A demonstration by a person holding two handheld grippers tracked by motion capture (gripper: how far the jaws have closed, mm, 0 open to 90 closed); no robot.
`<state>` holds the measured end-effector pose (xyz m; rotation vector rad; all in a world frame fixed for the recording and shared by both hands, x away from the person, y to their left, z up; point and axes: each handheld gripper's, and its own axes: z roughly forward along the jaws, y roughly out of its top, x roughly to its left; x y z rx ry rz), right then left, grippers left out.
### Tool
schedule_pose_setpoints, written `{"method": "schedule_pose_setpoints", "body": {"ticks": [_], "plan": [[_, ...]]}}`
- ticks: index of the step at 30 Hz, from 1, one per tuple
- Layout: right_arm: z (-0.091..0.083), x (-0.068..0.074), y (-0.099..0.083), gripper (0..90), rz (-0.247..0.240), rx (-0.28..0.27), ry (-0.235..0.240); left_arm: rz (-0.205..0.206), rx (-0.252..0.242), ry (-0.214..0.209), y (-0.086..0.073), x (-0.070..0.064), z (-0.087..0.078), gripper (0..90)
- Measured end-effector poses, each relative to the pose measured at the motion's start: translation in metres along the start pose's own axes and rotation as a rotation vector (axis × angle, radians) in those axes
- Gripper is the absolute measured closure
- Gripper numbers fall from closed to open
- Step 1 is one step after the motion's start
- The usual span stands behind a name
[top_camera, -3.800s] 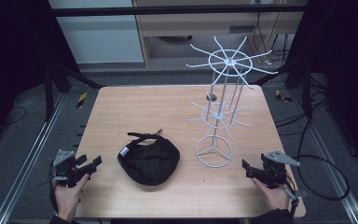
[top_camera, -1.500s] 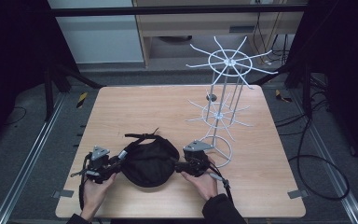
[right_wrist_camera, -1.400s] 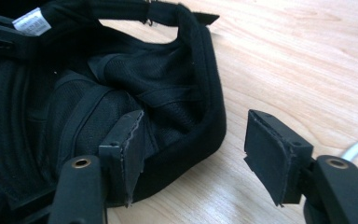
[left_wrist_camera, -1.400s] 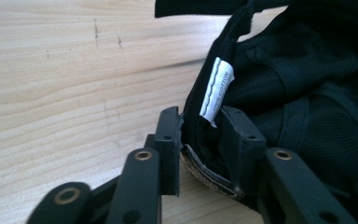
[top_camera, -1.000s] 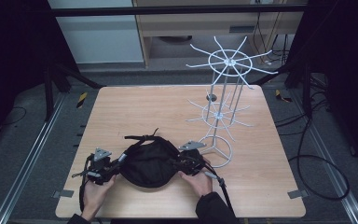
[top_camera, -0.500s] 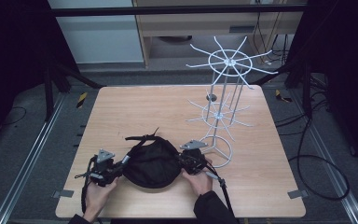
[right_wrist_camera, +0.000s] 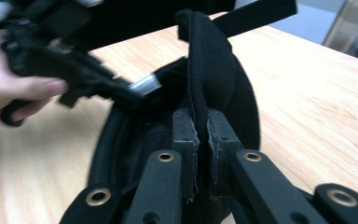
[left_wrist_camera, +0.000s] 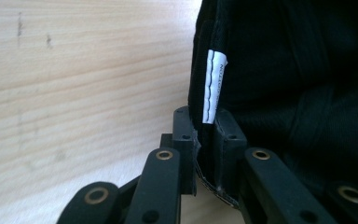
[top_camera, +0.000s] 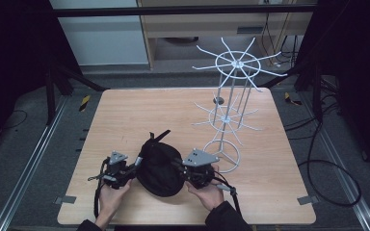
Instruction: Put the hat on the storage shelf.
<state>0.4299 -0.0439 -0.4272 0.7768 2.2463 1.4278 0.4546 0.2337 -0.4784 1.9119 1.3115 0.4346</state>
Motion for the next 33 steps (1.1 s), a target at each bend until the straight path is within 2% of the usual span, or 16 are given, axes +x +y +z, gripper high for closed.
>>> {"method": "schedule_pose_setpoints", "body": {"ticks": [1, 3, 5, 10, 13, 16, 19, 21, 24, 26, 27, 29, 30, 31, 32, 33], "plan": [[0.000, 0.000, 0.000, 84.5, 0.000, 0.000, 0.000, 0.000, 0.000, 0.000, 0.000, 0.000, 0.000, 80.6], [-0.002, 0.006, -0.006, 84.2, -0.022, 0.017, 0.032, 0.001, -0.012, 0.002, 0.003, -0.001, 0.005, 80.7], [-0.001, 0.009, -0.012, 83.9, -0.017, 0.030, 0.048, 0.006, -0.019, -0.002, 0.004, -0.001, 0.007, 80.5], [-0.003, 0.008, -0.025, 83.7, 0.009, 0.026, 0.047, 0.002, -0.024, -0.011, 0.004, 0.001, 0.008, 79.2], [-0.003, 0.007, -0.032, 83.7, 0.016, 0.044, 0.028, 0.001, -0.030, -0.028, 0.004, 0.003, 0.005, 73.3], [-0.004, 0.006, -0.036, 83.7, 0.025, 0.055, 0.001, 0.005, -0.037, -0.049, 0.005, 0.004, -0.003, 68.6], [-0.004, 0.006, -0.038, 83.7, 0.028, 0.057, -0.021, 0.026, -0.059, -0.051, 0.007, 0.004, -0.013, 63.0], [-0.004, 0.006, -0.039, 83.8, 0.024, 0.058, -0.037, 0.024, -0.075, -0.050, 0.008, 0.004, -0.020, 59.0], [-0.003, 0.006, -0.041, 83.9, 0.018, 0.068, -0.061, 0.018, -0.114, -0.042, 0.012, 0.005, -0.040, 56.8], [-0.004, 0.006, -0.041, 83.9, 0.021, 0.068, -0.066, 0.024, -0.139, -0.052, 0.014, 0.000, -0.051, 57.2], [-0.004, 0.006, -0.041, 83.9, 0.021, 0.068, -0.066, 0.024, -0.139, -0.052, 0.014, 0.000, -0.051, 57.7], [-0.003, 0.006, -0.041, 83.9, 0.023, 0.070, -0.068, 0.039, -0.154, -0.075, 0.016, -0.008, -0.059, 58.3], [-0.003, 0.006, -0.041, 83.8, 0.024, 0.070, -0.069, 0.054, -0.158, -0.105, 0.018, -0.018, -0.061, 58.2], [-0.003, 0.006, -0.041, 83.8, 0.024, 0.070, -0.069, 0.054, -0.158, -0.105, 0.018, -0.018, -0.061, 57.9], [-0.003, 0.006, -0.041, 83.8, 0.025, 0.069, -0.069, 0.075, -0.153, -0.122, 0.020, -0.030, -0.060, 57.2], [-0.003, 0.006, -0.041, 83.8, 0.025, 0.069, -0.069, 0.075, -0.153, -0.122, 0.020, -0.030, -0.060, 56.6]]}}
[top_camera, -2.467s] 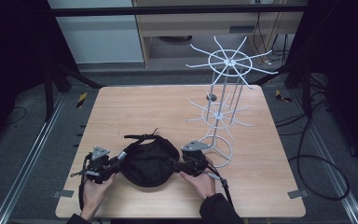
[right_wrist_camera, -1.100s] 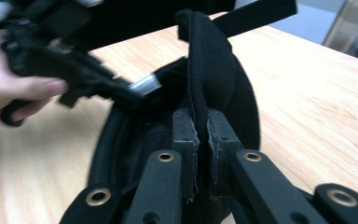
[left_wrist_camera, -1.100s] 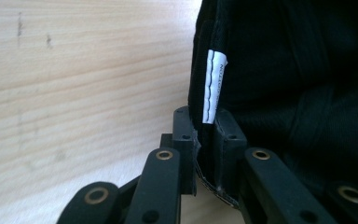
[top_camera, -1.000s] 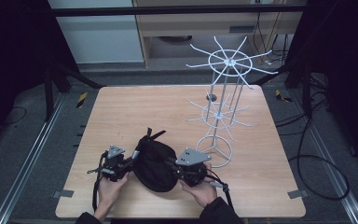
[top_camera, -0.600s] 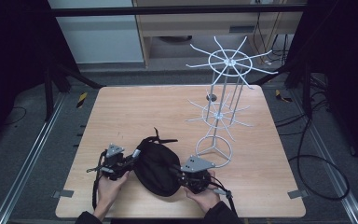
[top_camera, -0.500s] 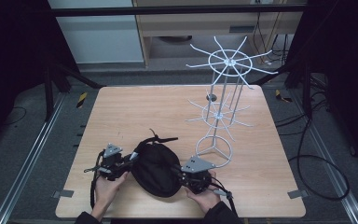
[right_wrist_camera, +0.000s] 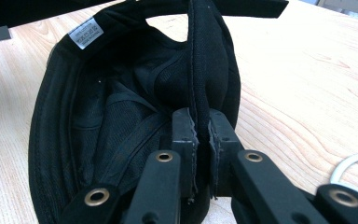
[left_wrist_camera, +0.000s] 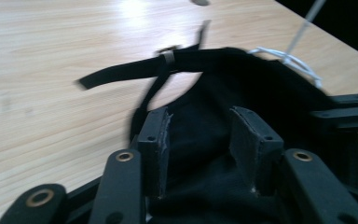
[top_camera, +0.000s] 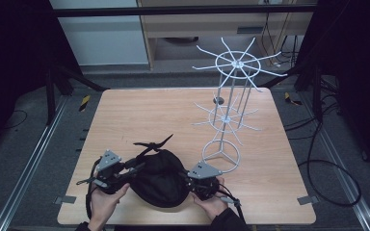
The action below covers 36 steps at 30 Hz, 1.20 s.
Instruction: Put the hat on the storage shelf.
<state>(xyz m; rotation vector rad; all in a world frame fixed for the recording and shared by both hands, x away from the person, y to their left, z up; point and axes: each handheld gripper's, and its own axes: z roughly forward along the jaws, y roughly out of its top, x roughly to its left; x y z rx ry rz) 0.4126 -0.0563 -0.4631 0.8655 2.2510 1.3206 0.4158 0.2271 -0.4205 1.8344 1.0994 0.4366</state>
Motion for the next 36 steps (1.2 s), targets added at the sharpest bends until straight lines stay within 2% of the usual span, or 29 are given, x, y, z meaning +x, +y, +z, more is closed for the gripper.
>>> {"method": "schedule_pose_setpoints", "body": {"ticks": [1, 2, 9, 12, 13, 26, 27, 32, 36], "plan": [[0.000, 0.000, 0.000, 83.7, 0.000, -0.001, 0.001, 0.010, 0.007, -0.019, 0.002, -0.010, 0.005, 55.6], [0.000, 0.000, 0.000, 83.7, 0.000, -0.001, 0.001, 0.010, 0.007, -0.019, 0.002, -0.010, 0.005, 54.7], [0.000, 0.001, 0.001, 83.5, -0.003, 0.000, 0.009, 0.001, 0.013, -0.071, 0.015, -0.032, 0.026, 51.0], [0.000, 0.002, 0.001, 83.5, -0.003, -0.001, 0.011, 0.003, 0.016, -0.078, 0.018, -0.037, 0.030, 49.8], [0.000, 0.001, 0.001, 83.5, -0.002, -0.002, 0.014, -0.010, 0.013, -0.083, 0.021, -0.040, 0.032, 48.3], [0.000, 0.004, 0.003, 83.6, -0.015, -0.015, 0.021, -0.076, 0.038, -0.088, 0.025, -0.046, 0.053, 37.4], [0.001, 0.003, 0.003, 83.6, -0.008, -0.016, 0.034, -0.078, 0.041, -0.085, 0.026, -0.048, 0.055, 36.9], [0.003, 0.008, 0.004, 83.2, -0.024, -0.022, 0.066, -0.060, 0.061, -0.066, 0.024, -0.054, 0.060, 37.6], [0.004, 0.010, 0.004, 82.5, -0.028, -0.021, 0.082, -0.060, 0.063, -0.055, 0.024, -0.052, 0.059, 45.8]]}}
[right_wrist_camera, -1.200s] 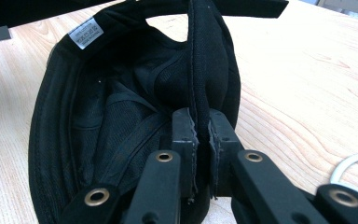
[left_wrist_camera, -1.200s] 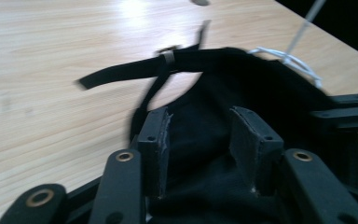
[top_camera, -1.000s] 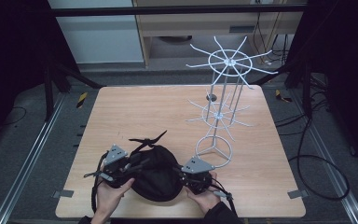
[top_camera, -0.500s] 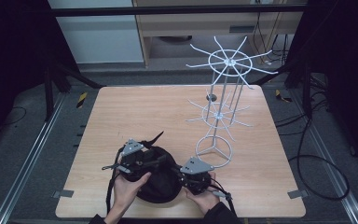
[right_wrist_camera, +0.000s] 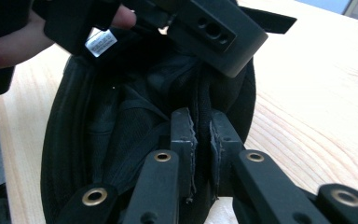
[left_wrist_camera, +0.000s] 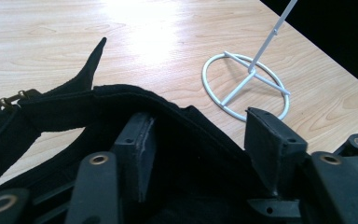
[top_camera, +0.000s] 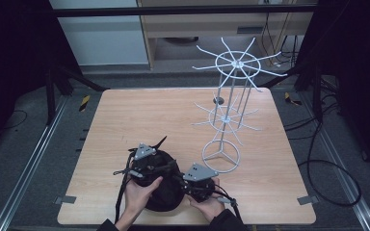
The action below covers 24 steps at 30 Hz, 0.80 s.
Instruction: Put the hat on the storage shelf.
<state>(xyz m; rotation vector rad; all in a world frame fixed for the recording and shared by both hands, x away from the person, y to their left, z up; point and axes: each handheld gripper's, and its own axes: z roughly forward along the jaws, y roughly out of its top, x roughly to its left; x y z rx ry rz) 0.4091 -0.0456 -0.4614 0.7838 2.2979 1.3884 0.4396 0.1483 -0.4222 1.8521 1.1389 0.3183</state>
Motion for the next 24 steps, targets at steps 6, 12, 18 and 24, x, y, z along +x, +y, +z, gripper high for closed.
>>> {"method": "schedule_pose_setpoints", "body": {"ticks": [6, 12, 18, 24], "plan": [[0.002, 0.002, 0.001, 76.7, -0.002, -0.007, 0.032, -0.023, -0.008, -0.031, 0.000, 0.002, -0.004, 61.9], [0.000, 0.003, 0.004, 69.6, 0.005, -0.016, 0.075, -0.042, -0.020, -0.065, 0.000, 0.004, -0.007, 69.7], [-0.006, 0.002, 0.009, 58.9, 0.019, -0.040, 0.132, -0.036, -0.066, -0.077, 0.001, 0.004, -0.016, 77.4], [-0.028, -0.012, 0.012, 52.4, 0.046, -0.107, 0.140, 0.015, -0.114, -0.082, 0.009, 0.001, -0.036, 80.9]]}}
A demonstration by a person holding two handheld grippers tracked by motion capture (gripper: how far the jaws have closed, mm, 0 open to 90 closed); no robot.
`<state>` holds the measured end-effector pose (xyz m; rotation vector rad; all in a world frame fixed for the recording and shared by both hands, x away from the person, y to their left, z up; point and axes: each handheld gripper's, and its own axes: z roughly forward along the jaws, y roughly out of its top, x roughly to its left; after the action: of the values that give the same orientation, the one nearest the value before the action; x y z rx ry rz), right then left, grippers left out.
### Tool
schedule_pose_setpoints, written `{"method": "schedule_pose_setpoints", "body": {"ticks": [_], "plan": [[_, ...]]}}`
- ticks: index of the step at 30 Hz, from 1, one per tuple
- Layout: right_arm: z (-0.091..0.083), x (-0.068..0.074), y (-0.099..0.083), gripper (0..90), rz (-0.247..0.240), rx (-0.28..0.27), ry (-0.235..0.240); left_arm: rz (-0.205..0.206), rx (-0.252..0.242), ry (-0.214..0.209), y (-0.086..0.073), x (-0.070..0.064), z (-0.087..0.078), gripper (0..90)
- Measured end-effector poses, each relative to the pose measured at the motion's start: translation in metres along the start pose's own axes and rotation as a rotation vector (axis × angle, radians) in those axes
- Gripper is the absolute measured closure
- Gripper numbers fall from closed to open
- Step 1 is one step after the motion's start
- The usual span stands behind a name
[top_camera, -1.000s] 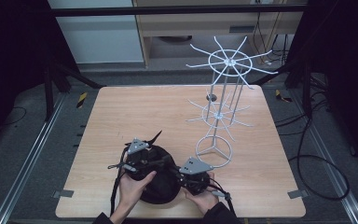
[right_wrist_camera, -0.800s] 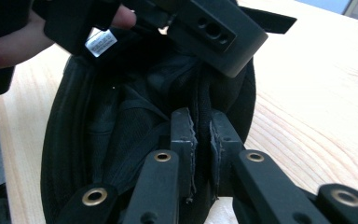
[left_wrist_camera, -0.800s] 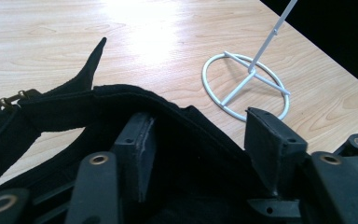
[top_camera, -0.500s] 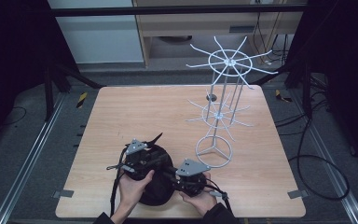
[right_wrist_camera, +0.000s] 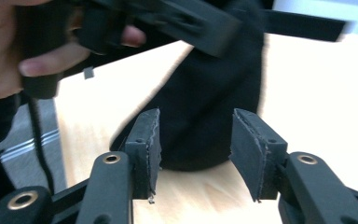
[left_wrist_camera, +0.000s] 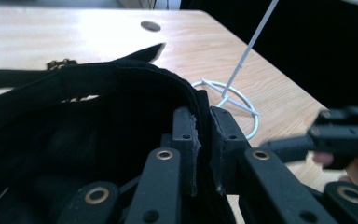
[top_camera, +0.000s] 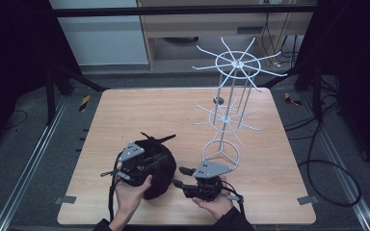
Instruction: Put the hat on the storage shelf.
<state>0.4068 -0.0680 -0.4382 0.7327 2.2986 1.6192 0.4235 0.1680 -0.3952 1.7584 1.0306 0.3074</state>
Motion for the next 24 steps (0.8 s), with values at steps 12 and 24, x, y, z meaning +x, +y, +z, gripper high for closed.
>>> {"method": "schedule_pose_setpoints", "body": {"ticks": [12, 24], "plan": [[0.002, -0.015, -0.011, 42.9, 0.001, 0.030, -0.075, 0.079, -0.042, -0.073, 0.009, -0.012, -0.018, 81.8], [0.008, -0.021, -0.012, 84.5, 0.022, 0.041, 0.008, 0.147, -0.021, -0.114, 0.010, -0.020, -0.015, 81.9]]}}
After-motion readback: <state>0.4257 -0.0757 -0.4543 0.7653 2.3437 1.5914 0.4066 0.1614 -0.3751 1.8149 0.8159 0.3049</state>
